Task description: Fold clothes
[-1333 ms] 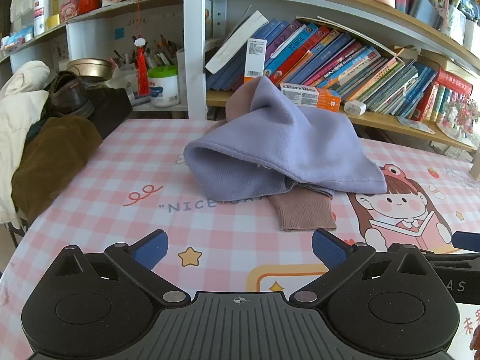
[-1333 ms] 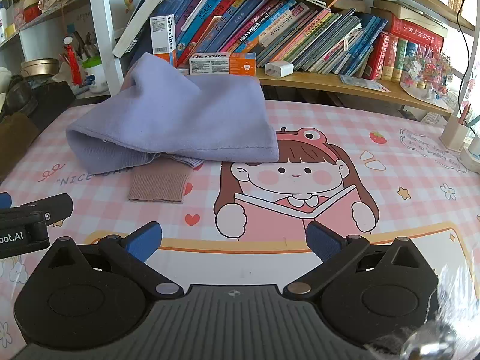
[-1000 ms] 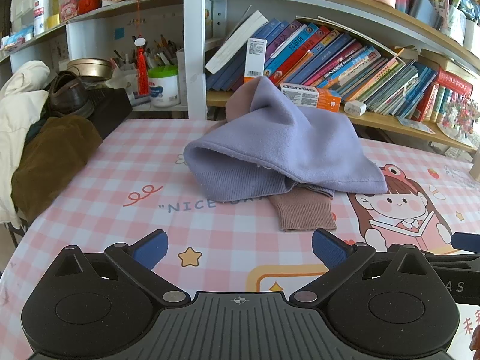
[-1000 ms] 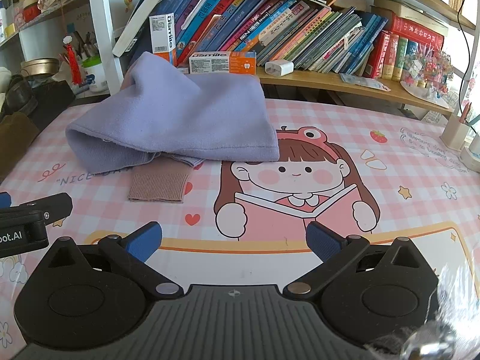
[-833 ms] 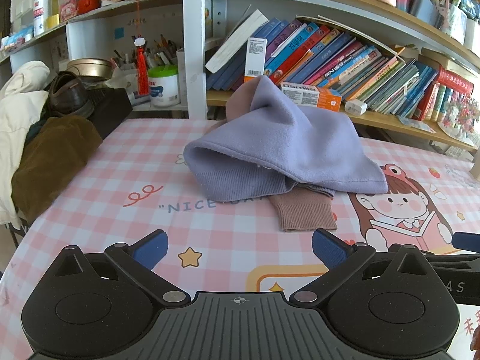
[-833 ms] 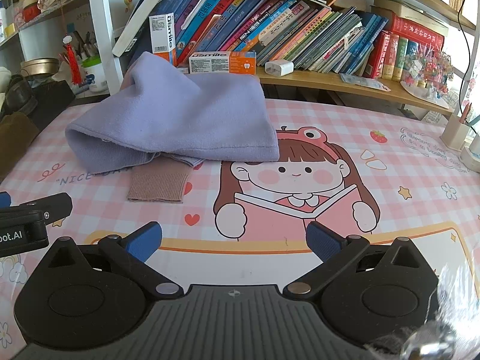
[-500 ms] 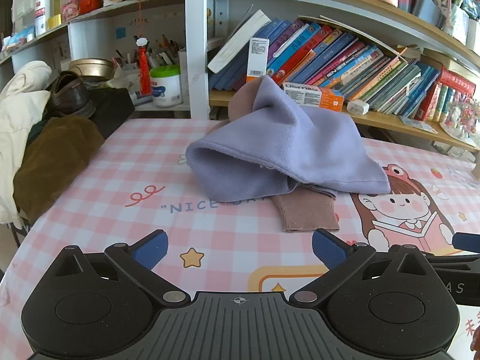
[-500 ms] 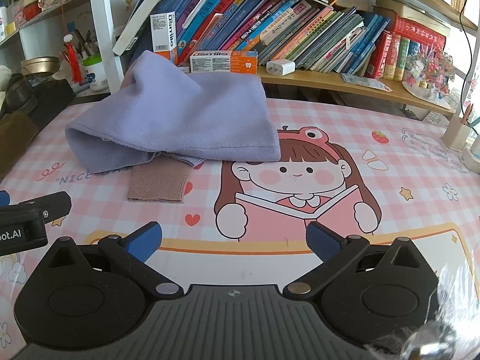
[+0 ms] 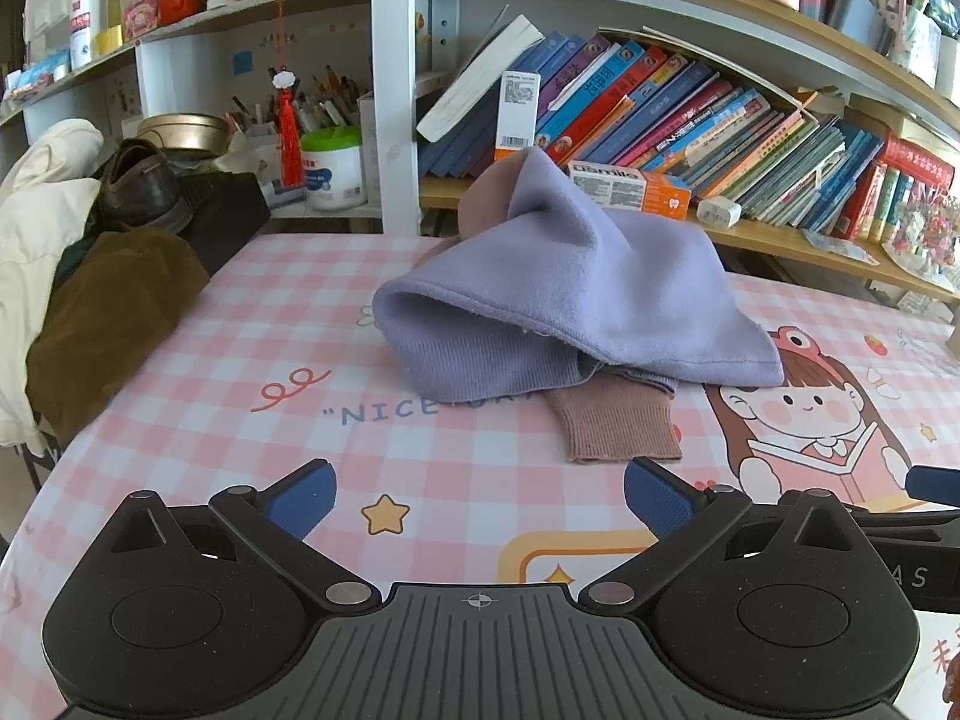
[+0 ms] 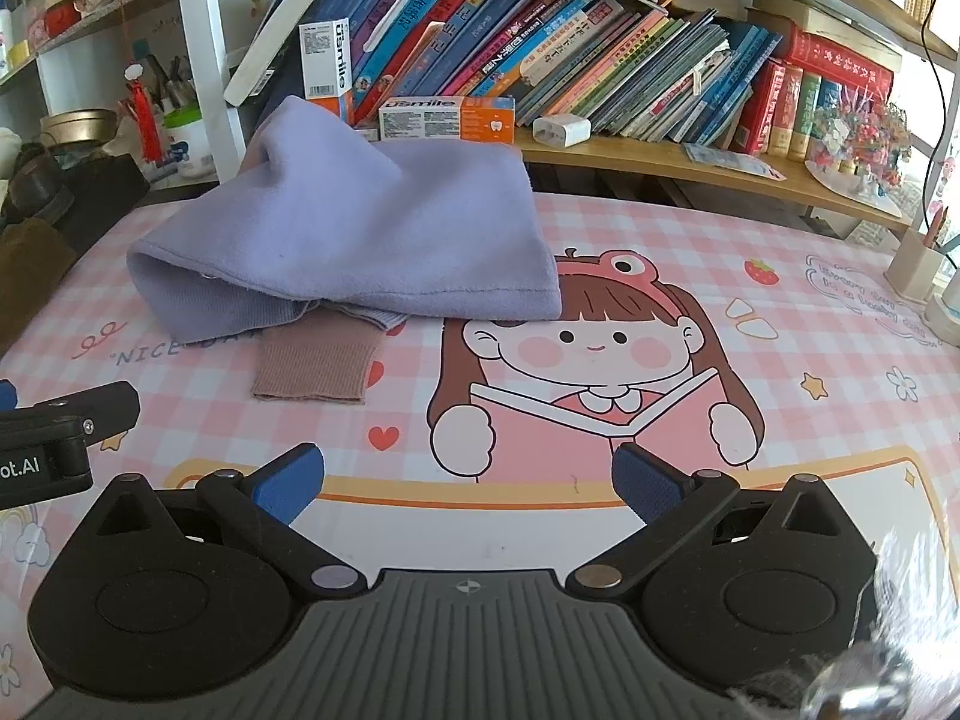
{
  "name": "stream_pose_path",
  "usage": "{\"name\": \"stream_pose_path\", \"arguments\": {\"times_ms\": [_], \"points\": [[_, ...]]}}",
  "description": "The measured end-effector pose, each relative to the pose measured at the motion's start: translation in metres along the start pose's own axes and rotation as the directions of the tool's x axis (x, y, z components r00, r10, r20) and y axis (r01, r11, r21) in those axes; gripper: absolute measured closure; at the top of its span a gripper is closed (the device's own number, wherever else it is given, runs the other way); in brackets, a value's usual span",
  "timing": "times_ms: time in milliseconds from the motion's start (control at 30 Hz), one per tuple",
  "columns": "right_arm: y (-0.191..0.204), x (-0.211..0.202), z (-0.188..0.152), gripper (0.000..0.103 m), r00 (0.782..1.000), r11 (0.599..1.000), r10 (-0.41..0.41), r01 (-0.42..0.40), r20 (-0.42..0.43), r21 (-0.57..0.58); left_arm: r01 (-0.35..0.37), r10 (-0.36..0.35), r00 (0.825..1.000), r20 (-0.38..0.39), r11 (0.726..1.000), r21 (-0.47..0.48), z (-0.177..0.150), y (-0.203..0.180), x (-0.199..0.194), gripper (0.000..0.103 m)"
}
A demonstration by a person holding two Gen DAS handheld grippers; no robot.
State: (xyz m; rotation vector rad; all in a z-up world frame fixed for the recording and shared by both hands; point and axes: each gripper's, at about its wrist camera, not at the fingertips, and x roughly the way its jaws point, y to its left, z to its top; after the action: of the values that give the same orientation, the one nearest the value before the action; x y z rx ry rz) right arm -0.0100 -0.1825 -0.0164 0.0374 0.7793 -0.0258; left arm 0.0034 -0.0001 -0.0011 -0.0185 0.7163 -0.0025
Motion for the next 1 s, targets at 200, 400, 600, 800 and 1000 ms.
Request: {"name": "stream_pose_path", "arguments": {"times_ms": [200,400,600,800,1000], "points": [[-0.0004,0.0007,0.0011,0.0,1.0,1.0,0.001,-0.001,-0.004,-0.001,0.004,-0.004,1.0,-0.005,1.0,0.002,0.0004,-0.0002,0.0011,0.0],[-0.0005,0.0013,0.0008,0.0,1.0,1.0,0.002,-0.002,-0.005,-0.002,0.002,-0.002,1.0,-0.01,1.0,0.002,0.0008,-0.0006,0.0021,0.0],[-0.0002,0.0014,0.0011,0.0,1.0,1.0,0.001,-0.001,-0.007,-0.002,0.004,-0.004,1.0,-0.012,1.0,0.003,0.001,-0.0001,0.0023,0.0],[-0.0005,0.0023,0.0012,0.0,1.0,1.0,0.0,0.0,-0.009,0.001,0.005,-0.004,1.0,-0.015,1.0,0.005,0.0006,-0.0002,0.0022,0.0],[-0.0008,0.0028,0.0009,0.0,1.0,1.0,-0.002,0.002,-0.011,0.004,0.005,-0.005,1.0,-0.017,1.0,0.006,0.0007,0.0001,0.002,0.0]]}}
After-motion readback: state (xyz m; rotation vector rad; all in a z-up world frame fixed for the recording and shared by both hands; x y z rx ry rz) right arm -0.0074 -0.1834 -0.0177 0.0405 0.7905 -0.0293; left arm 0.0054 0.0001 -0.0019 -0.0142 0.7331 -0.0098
